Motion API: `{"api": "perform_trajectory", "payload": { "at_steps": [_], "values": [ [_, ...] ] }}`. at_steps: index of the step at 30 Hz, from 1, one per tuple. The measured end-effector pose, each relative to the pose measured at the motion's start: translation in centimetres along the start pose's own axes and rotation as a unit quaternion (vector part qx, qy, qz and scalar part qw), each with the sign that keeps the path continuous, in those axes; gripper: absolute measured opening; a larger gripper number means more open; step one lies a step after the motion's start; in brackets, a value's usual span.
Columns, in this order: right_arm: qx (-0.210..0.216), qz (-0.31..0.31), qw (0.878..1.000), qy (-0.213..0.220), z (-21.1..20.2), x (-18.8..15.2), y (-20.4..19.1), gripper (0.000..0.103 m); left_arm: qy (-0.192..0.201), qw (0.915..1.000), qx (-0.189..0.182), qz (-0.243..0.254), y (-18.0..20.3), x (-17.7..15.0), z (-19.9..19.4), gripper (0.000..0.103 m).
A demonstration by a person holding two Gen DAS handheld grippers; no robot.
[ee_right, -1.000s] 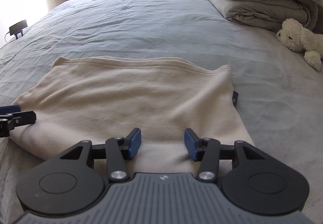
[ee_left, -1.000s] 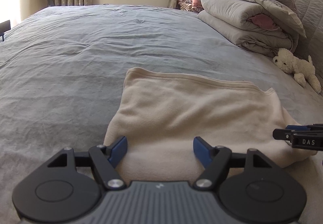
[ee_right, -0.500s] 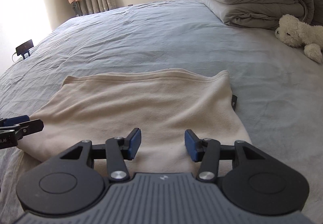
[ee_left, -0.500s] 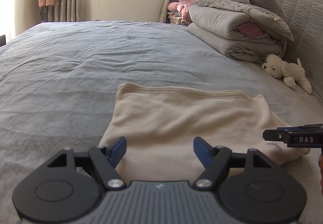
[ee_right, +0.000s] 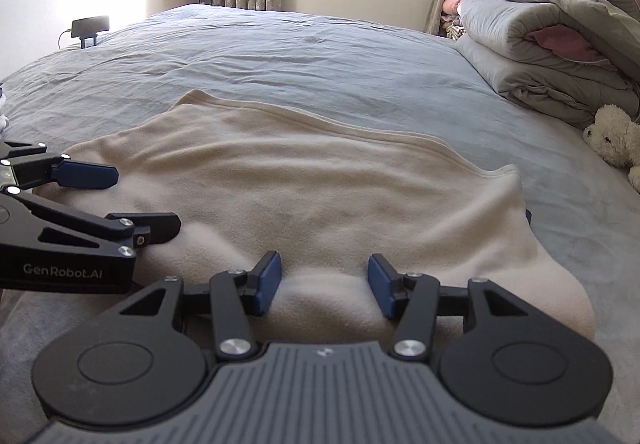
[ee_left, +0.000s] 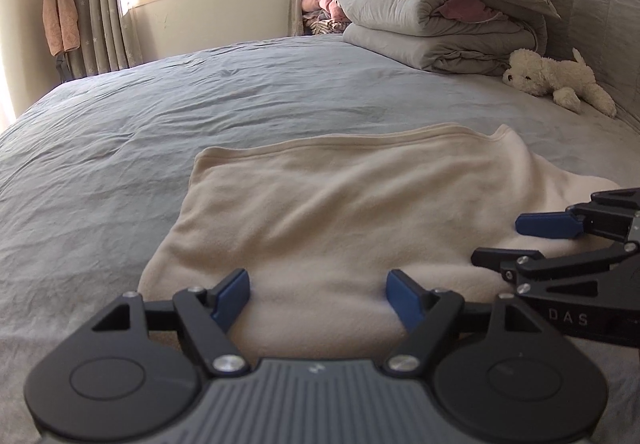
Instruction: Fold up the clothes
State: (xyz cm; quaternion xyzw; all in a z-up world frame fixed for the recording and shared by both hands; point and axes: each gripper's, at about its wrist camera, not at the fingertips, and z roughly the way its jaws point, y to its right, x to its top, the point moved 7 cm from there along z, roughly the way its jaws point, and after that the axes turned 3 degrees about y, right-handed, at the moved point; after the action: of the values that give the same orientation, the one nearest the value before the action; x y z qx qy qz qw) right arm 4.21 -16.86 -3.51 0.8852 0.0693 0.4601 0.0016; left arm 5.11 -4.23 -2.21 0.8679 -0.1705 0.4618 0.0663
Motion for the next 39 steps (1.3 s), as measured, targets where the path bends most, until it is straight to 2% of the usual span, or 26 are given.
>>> {"api": "perform_trajectory", "payload": {
  "at_steps": [7,11,13,16,22,26,33,39],
  "values": [
    [0.015,0.011,1.000,0.014,-0.8,0.2,0.4,0.052,0.016,0.9999,-0.005,0.005,-0.1,-0.4,-0.1,0.080],
    [0.019,0.015,0.999,0.037,-1.8,0.7,0.3,0.052,0.022,0.9997,-0.006,0.005,-0.2,-0.5,-0.1,0.080],
    [0.021,0.009,1.000,0.019,-1.2,-0.1,-0.2,0.053,0.025,0.9997,-0.006,0.006,-0.1,-0.6,-0.1,0.080],
    [0.006,-0.023,0.999,0.029,-0.9,-0.6,-1.0,0.053,0.031,0.9994,-0.004,0.011,0.0,-0.8,-0.2,0.080],
    [0.016,-0.012,0.999,0.026,-0.8,-0.5,-0.3,0.054,0.030,0.9995,-0.008,0.007,-0.1,-0.7,-0.1,0.080],
    [0.009,-0.018,0.999,0.027,-0.9,-0.3,0.5,0.064,0.028,0.9995,-0.011,0.004,-0.4,-0.6,-0.3,0.081],
    [-0.011,0.030,0.999,0.037,-1.5,-0.3,3.7,0.065,0.048,0.9987,-0.016,-0.008,-1.9,-0.8,-1.1,0.081],
    [-0.025,0.018,0.999,0.028,-0.5,-0.9,3.2,0.065,0.043,0.9990,-0.004,0.010,-1.4,-0.9,-0.6,0.082]
  ]
}}
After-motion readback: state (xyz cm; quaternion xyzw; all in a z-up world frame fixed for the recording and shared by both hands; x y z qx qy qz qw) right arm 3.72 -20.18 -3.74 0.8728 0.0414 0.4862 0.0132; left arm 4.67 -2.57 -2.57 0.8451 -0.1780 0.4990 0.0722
